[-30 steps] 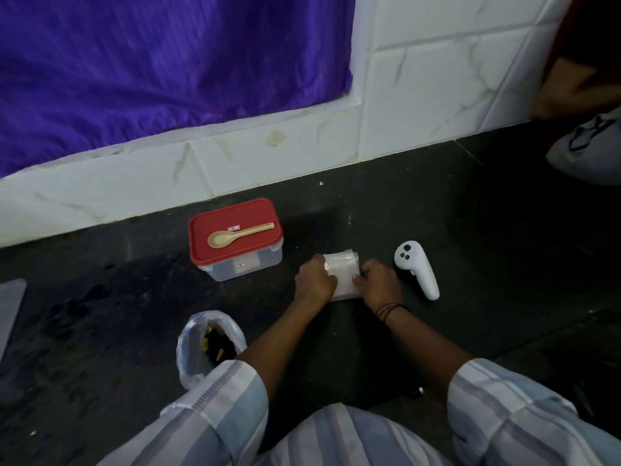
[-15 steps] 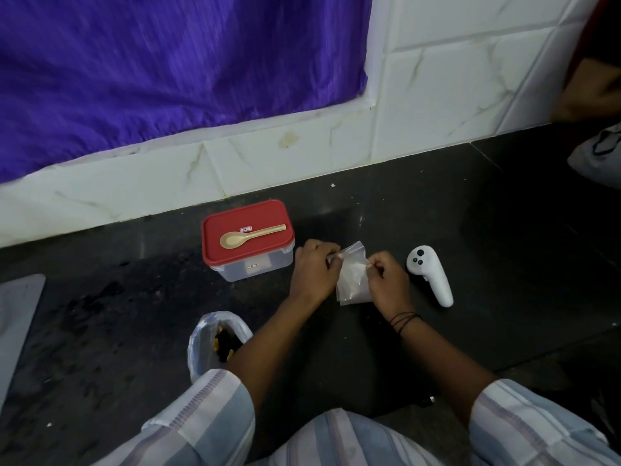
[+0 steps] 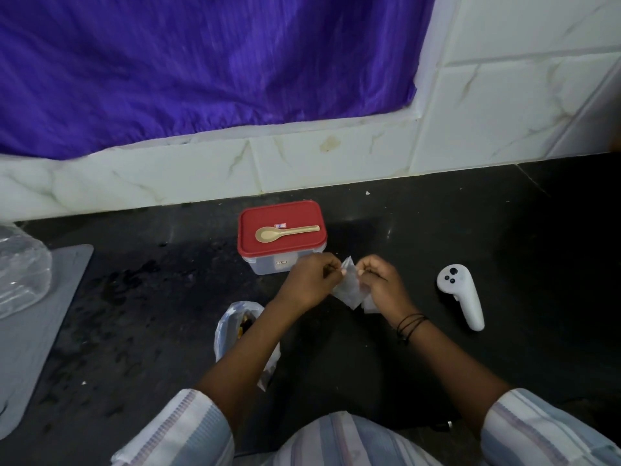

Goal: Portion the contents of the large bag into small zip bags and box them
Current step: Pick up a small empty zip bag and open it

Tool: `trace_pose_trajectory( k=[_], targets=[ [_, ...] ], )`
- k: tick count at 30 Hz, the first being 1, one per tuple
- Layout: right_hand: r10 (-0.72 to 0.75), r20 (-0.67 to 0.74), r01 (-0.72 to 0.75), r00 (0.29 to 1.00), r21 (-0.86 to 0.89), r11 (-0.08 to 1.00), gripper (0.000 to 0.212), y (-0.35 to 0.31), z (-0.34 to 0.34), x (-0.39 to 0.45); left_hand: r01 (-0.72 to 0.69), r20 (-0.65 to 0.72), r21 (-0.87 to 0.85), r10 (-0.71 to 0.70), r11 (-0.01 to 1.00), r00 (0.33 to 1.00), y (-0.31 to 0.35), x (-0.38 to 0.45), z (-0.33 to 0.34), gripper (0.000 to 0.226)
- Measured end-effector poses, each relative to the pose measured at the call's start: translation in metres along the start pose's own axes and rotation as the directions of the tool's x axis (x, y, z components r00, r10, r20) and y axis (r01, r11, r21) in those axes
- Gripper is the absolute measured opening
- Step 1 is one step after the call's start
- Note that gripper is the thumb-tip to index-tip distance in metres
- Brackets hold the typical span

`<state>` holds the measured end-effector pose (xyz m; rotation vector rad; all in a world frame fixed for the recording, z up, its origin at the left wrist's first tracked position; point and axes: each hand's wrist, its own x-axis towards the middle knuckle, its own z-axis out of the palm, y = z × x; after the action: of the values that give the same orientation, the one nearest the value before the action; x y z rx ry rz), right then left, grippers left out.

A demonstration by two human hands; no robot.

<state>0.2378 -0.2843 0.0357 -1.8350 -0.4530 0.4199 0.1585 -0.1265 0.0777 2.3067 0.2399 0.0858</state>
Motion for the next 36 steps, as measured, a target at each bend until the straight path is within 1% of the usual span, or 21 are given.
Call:
trace_pose_trajectory(
  k=[1, 2, 3, 4, 5, 6, 7, 8, 9, 10, 11, 12, 14, 18, 21, 25, 27, 30, 32, 34, 36],
  targets=[
    [-0.020, 0.004, 0.020, 1.000, -0.024, 1.000, 0.018, -0.001, 0.002, -0.001, 0.007, -0.011, -0.006, -0.007, 1.000, 1.000, 0.000, -0.003, -0.002, 0.023],
    [-0.064, -0.006, 0.063, 0.998, -0.101, 0.993, 0.015, -0.001, 0.005, -0.002, 0.036, -0.021, -0.038, -0.037, 0.999, 0.999, -0.001, -0.006, -0.004, 0.030],
    [-0.126, -0.030, 0.115, 0.992, -0.247, 0.962, 0.009, -0.001, 0.007, -0.003, 0.082, -0.024, -0.090, -0.084, 0.993, 0.996, -0.002, -0.010, -0.007, 0.032],
    [-0.211, -0.057, 0.165, 0.976, -0.442, 0.882, 0.009, -0.001, 0.010, -0.006, 0.130, -0.028, -0.150, -0.136, 0.980, 0.990, -0.004, -0.014, -0.008, 0.031],
    [-0.303, -0.069, 0.205, 0.950, -0.594, 0.778, 0.015, -0.003, 0.013, -0.009, 0.178, -0.039, -0.219, -0.191, 0.959, 0.981, -0.004, -0.018, -0.008, 0.028],
    [-0.381, -0.060, 0.253, 0.923, -0.650, 0.716, 0.017, -0.007, 0.018, -0.012, 0.223, -0.051, -0.301, -0.249, 0.927, 0.967, -0.005, -0.023, -0.007, 0.025],
    [-0.414, -0.042, 0.296, 0.909, -0.637, 0.712, 0.013, -0.013, 0.023, -0.015, 0.262, -0.052, -0.396, -0.306, 0.880, 0.951, -0.006, -0.027, -0.006, 0.021],
    [-0.404, -0.009, 0.330, 0.915, -0.559, 0.761, 0.008, -0.018, 0.029, -0.019, 0.291, -0.045, -0.490, -0.358, 0.821, 0.933, -0.007, -0.031, -0.004, 0.017],
    [-0.347, 0.024, 0.321, 0.937, -0.443, 0.837, 0.008, -0.024, 0.035, -0.022, 0.309, -0.032, -0.577, -0.398, 0.757, 0.917, -0.007, -0.035, -0.004, 0.012],
    [-0.253, 0.059, 0.259, 0.966, -0.304, 0.917, 0.009, -0.030, 0.040, -0.025, 0.316, -0.013, -0.650, -0.425, 0.691, 0.905, -0.007, -0.039, -0.004, 0.010],
    [-0.165, 0.096, 0.181, 0.982, -0.183, 0.966, 0.008, -0.034, 0.044, -0.028, 0.319, 0.012, -0.711, -0.442, 0.627, 0.897, -0.006, -0.043, -0.006, 0.011],
    [-0.106, 0.124, 0.118, 0.987, -0.094, 0.989, 0.008, -0.037, 0.046, -0.030, 0.320, 0.038, -0.752, -0.446, 0.577, 0.894, -0.005, -0.047, -0.008, 0.013],
    [-0.086, 0.179, 0.096, 0.980, -0.048, 0.994, 0.013, -0.040, 0.050, -0.031, 0.314, 0.065, -0.791, -0.439, 0.525, 0.896, -0.005, -0.054, -0.014, 0.017],
    [-0.083, 0.211, 0.103, 0.974, -0.087, 0.991, 0.012, -0.046, 0.055, -0.031, 0.293, 0.023, -0.806, -0.468, 0.513, 0.883, -0.010, -0.065, -0.017, 0.014],
    [-0.108, 0.184, 0.147, 0.977, -0.209, 0.967, 0.005, -0.052, 0.061, -0.031, 0.288, -0.029, -0.779, -0.490, 0.558, 0.871, -0.013, -0.072, -0.016, 0.013],
    [-0.139, 0.149, 0.176, 0.979, -0.272, 0.946, 0.009, -0.064, 0.068, -0.038, 0.295, -0.075, -0.760, -0.529, 0.579, 0.845, -0.013, -0.078, -0.016, 0.017],
    [-0.177, 0.157, 0.221, 0.972, -0.344, 0.912, 0.012, -0.068, 0.069, -0.043, 0.301, -0.161, -0.680, -0.537, 0.668, 0.828, -0.013, -0.081, -0.017, 0.018],
    [-0.220, 0.271, 0.322, 0.937, -0.428, 0.845, 0.018, -0.071, 0.070, -0.048, 0.331, -0.328, -0.469, -0.509, 0.819, 0.796, -0.010, -0.086, -0.022, 0.019],
    [-0.194, 0.342, 0.342, 0.920, -0.454, 0.823, 0.022, -0.075, 0.071, -0.048, 0.364, -0.422, -0.268, -0.448, 0.892, 0.788, -0.007, -0.088, -0.028, 0.021],
    [-0.146, 0.386, 0.331, 0.911, -0.472, 0.817, 0.030, -0.079, 0.070, -0.047, 0.407, -0.480, -0.015, -0.363, 0.913, 0.799, -0.005, -0.088, -0.034, 0.023],
    [-0.144, 0.428, 0.372, 0.892, -0.516, 0.772, 0.026, -0.083, 0.069, -0.046, 0.404, -0.501, 0.115, -0.298, 0.908, 0.813, 0.001, -0.089, -0.038, 0.030]
  ],
)
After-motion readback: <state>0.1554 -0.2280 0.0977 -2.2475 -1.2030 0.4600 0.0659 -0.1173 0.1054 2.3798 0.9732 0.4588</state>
